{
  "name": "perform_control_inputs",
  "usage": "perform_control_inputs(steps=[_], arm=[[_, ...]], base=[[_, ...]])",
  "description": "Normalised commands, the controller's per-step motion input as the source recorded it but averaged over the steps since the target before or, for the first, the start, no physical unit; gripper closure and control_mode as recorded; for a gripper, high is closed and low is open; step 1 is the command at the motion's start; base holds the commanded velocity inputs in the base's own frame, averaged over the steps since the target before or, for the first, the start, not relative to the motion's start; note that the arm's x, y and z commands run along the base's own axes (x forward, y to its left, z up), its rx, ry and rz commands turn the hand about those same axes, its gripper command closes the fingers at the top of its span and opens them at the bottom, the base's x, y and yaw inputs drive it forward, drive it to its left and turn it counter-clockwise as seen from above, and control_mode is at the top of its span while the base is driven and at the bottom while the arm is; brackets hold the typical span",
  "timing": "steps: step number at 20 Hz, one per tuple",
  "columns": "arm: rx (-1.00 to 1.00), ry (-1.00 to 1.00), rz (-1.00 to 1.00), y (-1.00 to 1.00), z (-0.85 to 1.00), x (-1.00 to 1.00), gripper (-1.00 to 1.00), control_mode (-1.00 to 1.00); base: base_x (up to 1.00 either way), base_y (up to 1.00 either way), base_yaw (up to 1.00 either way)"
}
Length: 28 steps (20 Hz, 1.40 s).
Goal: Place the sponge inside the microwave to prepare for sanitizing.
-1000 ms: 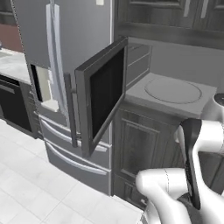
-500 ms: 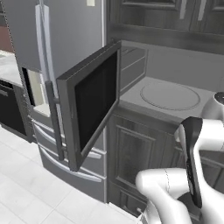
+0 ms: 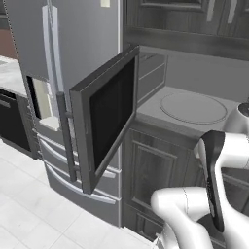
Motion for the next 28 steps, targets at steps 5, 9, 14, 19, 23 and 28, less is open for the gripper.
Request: perform_control_inputs(steps=[5,9,14,19,23,28], arm=[[0.0,0.0,0.0,0.0,0.0,0.0,1.0,1.0],[0.0,0.0,0.0,0.0,0.0,0.0,1.0,1.0],[0.0,-0.01,0.0,0.0,0.0,0.0,1.0,-1.0],[0.0,-0.02,0.0,0.0,0.0,0.0,1.0,-1.0],[-0.02,-0.03,0.0,0.01,0.17,0.0,1.0,-1.0],[-0.04,-0.07,-0.02,0.03,0.24,0.03,1.0,-1.0]], base=[[0.3,0.29,0.0],[0.28,0.28,0.0],[0.05,0.04,0.0],[0.0,0.0,0.0],[0.0,0.0,0.0],[0.0,0.0,0.0]])
